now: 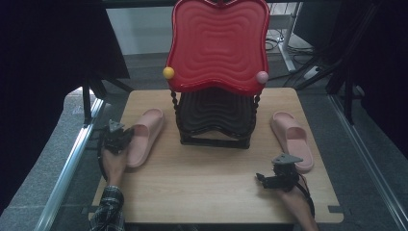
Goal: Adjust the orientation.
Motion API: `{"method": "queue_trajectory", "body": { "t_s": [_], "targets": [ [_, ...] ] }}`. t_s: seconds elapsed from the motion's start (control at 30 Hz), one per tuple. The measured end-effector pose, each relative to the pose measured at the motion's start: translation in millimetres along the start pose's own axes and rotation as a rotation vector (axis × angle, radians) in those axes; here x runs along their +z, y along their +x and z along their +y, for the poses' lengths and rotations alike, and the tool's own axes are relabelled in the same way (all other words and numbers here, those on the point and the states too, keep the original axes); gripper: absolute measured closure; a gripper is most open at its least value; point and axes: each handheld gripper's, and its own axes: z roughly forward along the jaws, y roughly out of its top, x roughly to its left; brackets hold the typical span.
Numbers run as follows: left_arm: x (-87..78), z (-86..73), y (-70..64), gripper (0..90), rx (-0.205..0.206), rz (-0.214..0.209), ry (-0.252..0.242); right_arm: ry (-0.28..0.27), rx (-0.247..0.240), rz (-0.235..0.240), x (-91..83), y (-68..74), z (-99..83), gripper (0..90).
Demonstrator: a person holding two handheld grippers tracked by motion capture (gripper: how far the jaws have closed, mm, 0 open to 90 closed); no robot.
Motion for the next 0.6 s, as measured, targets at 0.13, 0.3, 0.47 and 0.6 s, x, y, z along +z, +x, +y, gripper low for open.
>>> {"method": "queue_trajectory", "body": {
  "t_s": [0.13,0.3,0.47,0.6],
  "targets": [
    [-3.5,9.3,-3.6,83.9,-0.007,0.035,-0.081,-0.001,-0.002,0.000,0.0,-0.1,0.0,8.0],
    [-6.6,18.6,-7.8,83.9,-0.023,0.049,-0.154,0.000,0.000,0.000,0.0,0.0,0.0,8.0],
    [-8.4,32.2,-13.5,83.9,-0.041,0.070,-0.231,0.000,-0.001,0.000,0.0,-0.1,-0.1,8.0],
    [-8.9,39.6,-13.0,83.9,-0.061,0.070,-0.259,0.000,0.000,0.000,0.0,0.0,-0.1,8.0]
  ]
}}
